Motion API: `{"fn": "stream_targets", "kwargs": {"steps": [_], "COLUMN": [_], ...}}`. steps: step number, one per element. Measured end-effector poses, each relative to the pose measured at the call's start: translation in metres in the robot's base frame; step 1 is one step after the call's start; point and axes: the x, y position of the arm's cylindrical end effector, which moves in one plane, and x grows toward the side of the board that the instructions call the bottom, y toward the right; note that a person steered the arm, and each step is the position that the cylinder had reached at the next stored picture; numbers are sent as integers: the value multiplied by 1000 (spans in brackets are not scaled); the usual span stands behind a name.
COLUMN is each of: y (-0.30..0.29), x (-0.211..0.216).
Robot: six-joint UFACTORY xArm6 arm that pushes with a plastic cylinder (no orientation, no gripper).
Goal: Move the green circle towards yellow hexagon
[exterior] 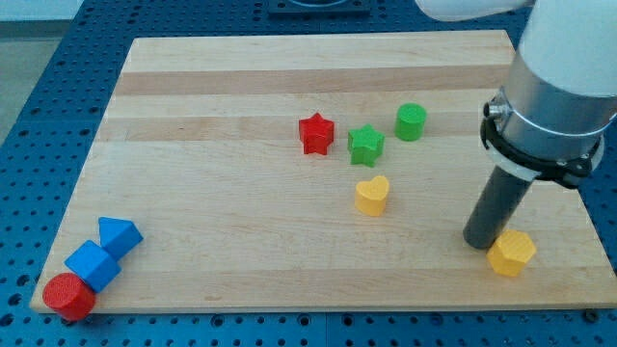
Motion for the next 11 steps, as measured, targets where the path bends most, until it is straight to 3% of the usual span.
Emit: {"fn": "stream_targets", "kwargs": {"steps": [2, 5, 6, 7, 10, 11], "y": [5, 1, -84, -110, -73, -65], "x": [-13, -204, -215, -197, -197, -158]}}
